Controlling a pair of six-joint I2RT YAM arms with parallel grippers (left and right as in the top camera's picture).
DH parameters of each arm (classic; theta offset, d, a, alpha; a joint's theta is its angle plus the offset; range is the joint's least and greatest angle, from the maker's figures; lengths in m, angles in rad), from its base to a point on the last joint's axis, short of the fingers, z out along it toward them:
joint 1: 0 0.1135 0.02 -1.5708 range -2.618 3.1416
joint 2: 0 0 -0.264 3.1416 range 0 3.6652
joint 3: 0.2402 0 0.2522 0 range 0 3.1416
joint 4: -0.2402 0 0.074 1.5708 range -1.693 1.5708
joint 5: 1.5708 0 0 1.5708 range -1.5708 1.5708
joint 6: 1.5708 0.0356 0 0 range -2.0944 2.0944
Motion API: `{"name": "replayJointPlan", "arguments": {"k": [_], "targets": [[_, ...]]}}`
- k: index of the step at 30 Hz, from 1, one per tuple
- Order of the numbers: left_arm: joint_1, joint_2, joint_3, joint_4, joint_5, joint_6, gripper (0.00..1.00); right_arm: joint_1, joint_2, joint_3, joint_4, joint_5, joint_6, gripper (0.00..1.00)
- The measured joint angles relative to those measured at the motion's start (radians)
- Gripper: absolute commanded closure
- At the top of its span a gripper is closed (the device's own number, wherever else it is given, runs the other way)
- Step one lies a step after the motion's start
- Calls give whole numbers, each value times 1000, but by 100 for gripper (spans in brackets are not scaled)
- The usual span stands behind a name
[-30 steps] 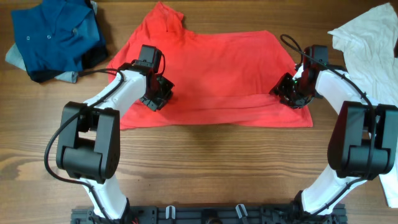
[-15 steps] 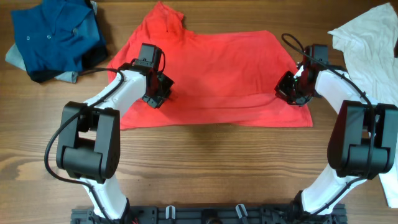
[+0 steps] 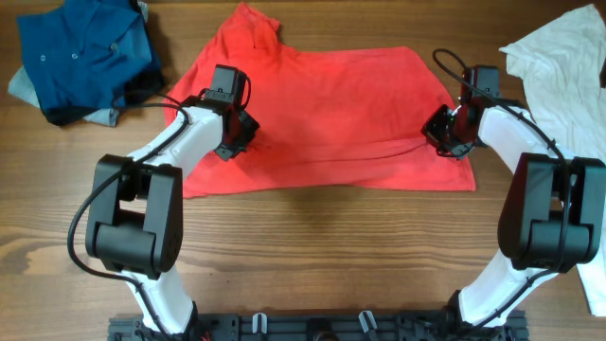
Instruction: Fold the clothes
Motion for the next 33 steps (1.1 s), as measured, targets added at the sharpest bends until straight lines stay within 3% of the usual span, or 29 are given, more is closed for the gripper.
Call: {"name": "replayJointPlan", "arguments": {"k": [1,5,6,8,11,12,13,14,17,18,20,23,25,28,30,33], "targets": [[0,0,0,5,-15,17,69,0,0,0,-1,8,1,77],[0,0,5,-12,-53,107,57,0,0,11,-51,21,-13,73],[0,0,6,-16,-56,123,50,-2,0,19,-87,28,-13,70],[0,-16,17,-61,-85,154,21,-14,-4,37,-149,39,-20,66],[0,-103,48,-137,-126,207,8,-55,-59,81,-269,59,-32,15],[0,-142,60,-148,-130,222,11,-65,-87,95,-291,62,-39,10],[0,-182,69,-159,-134,240,20,-71,-111,105,-301,62,-47,12],[0,-241,82,-197,-137,253,22,-75,-168,120,-333,61,-80,17],[0,-322,97,-293,-119,276,26,-67,-240,134,-431,35,-155,56],[0,-327,99,-333,-90,287,34,-61,-246,134,-461,22,-165,68],[0,-304,93,-377,-32,314,58,-38,-246,106,-463,4,-197,82],[0,-238,58,-425,34,335,87,-1,-244,15,-428,-14,-216,83],[0,-193,33,-436,56,341,95,6,-243,-36,-399,-24,-218,83],[0,-137,13,-431,71,351,96,6,-242,-99,-341,-30,-219,87],[0,-106,12,-415,76,354,96,6,-242,-129,-297,-33,-217,96],[1,-71,12,-386,79,354,96,6,-242,-184,-222,-40,-207,96]]}}
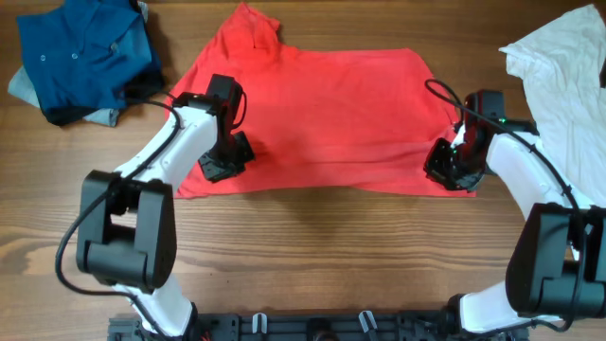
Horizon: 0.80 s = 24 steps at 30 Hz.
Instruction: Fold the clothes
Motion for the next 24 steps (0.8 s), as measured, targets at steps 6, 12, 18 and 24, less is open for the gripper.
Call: {"name": "replayJointPlan", "arguments": {"k": [6,12,18,24], "targets": [[16,41,0,19,-15,3,96,0,0,-40,72,-1,11,96],[100,76,-7,40,-23,8,96,-1,16,-40,74,-1,43,96],[147,76,-14,55,9,26,91,-2,71,-39,75,1,84,96],[228,76,-15,19,16,28,90,-5,88,-22,51,6,163,96]]}}
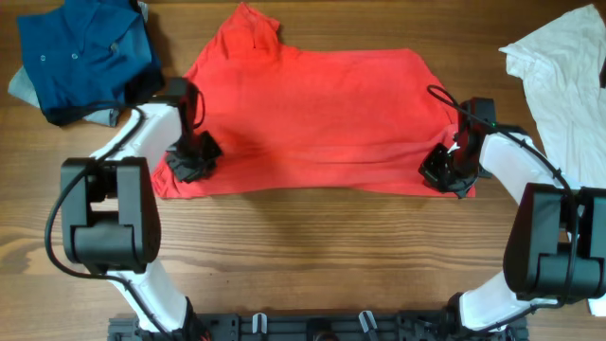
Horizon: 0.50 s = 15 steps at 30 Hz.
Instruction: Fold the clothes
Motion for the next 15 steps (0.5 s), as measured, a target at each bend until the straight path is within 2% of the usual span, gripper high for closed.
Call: {"name": "replayJointPlan", "arguments": {"k": [5,15], "targets": [[78,0,-10,-78,-19,-3,96,-30,4,5,-32,-1,60,96],[133,3,-19,-207,-55,-11,96,-82,-1,5,-149,61,123,96]]}}
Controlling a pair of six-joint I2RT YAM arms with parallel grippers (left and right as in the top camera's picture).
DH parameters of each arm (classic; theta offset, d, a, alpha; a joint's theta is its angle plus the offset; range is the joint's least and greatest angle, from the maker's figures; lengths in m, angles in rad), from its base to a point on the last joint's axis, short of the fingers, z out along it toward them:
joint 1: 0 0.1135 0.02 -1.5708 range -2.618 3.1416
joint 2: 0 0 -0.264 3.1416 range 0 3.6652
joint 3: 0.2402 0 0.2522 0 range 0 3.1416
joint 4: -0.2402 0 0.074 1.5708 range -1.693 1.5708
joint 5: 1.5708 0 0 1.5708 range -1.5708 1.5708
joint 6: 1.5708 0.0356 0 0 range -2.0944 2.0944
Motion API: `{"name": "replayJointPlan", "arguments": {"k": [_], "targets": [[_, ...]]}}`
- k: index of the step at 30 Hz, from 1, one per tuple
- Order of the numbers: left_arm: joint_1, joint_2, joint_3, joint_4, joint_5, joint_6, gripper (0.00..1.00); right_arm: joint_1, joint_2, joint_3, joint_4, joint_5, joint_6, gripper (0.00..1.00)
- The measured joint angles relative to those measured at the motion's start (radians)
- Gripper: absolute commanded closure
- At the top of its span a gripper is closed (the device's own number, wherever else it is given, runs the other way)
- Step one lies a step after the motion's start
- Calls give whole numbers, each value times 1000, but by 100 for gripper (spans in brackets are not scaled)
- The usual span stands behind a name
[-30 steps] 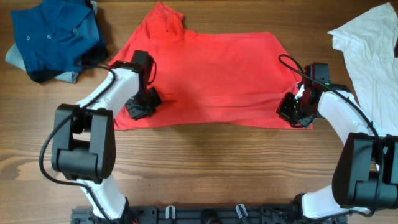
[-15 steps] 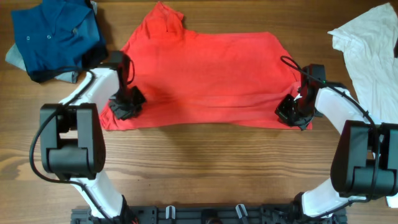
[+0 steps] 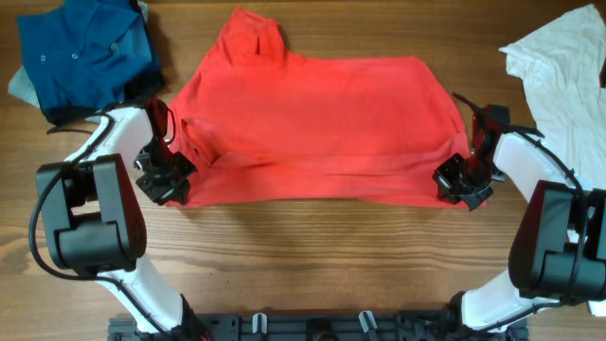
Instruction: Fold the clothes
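Note:
A red shirt (image 3: 322, 114) lies spread across the middle of the wooden table, its collar toward the far edge. My left gripper (image 3: 163, 182) sits at the shirt's near left corner, and the red cloth runs right up to its fingers. My right gripper (image 3: 462, 183) sits at the near right corner with red cloth under it. Both look shut on the hem, though the fingertips are hidden under the gripper bodies. The shirt's near edge stretches fairly straight between the two grippers.
A blue garment (image 3: 80, 57) is bunched at the far left corner. A white garment (image 3: 559, 66) lies at the far right, close to my right arm. Bare wood (image 3: 312, 256) runs between the shirt and the arm bases.
Both grippers have moved outward and nearer to me, left to the left, right to the right. The shirt's near edge is pulled wider and flatter between them.
At first both grippers rested on the shirt higher up, near its sides. Then they stood lower, by the near hem corners. After that the left one was further out on the left corner. Now both hold the hem corners stretched apart.

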Motion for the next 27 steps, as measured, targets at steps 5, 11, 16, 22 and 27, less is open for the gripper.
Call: {"name": "replayJointPlan", "arguments": {"k": [5,11,16,22,27], "targets": [[0,-3,-3,-62,-11,-15,96,-9,-77,-23,-101,101,50,96],[0,-194,-12,-95,-15,-27,86,-12,-306,-23,-145,145,71,59],[-9,-496,-13,12,51,13,1,-13,-490,5,19,-27,-135,1],[-157,-655,-4,451,230,79,1,-11,-491,179,75,-164,-302,1],[-282,-497,70,634,204,91,1,5,-317,446,63,-188,-407,1]]}}
